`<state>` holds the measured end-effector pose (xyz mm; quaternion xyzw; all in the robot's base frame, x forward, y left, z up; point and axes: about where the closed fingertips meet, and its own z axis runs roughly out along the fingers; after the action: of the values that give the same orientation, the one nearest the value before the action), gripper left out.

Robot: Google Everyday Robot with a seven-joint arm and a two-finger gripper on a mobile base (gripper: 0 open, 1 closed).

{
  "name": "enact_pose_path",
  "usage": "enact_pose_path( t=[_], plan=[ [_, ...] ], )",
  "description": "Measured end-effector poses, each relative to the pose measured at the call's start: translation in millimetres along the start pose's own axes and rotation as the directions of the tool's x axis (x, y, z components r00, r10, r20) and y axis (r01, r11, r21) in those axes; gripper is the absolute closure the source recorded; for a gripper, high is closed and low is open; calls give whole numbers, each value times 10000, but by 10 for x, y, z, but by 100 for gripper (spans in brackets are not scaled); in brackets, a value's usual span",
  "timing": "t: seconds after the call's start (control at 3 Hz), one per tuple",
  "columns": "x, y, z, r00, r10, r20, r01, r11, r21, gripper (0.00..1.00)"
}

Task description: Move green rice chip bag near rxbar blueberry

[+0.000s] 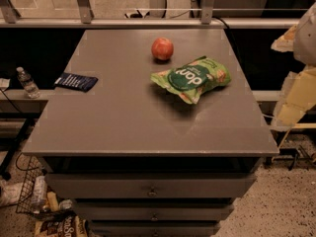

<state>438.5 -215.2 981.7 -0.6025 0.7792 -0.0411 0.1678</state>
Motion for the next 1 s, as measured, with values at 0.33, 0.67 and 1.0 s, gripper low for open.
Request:
enact_pose_path(
  t=[0.33,0.67,1.0],
  plan=[
    [0,0,0,10000,0,1,0,10000,2,0],
    [-114,-92,156,9980,-164,612,152,9997,201,0],
    [-371,-218,493,9870,-729,1432,698,9972,262,0]
  ],
)
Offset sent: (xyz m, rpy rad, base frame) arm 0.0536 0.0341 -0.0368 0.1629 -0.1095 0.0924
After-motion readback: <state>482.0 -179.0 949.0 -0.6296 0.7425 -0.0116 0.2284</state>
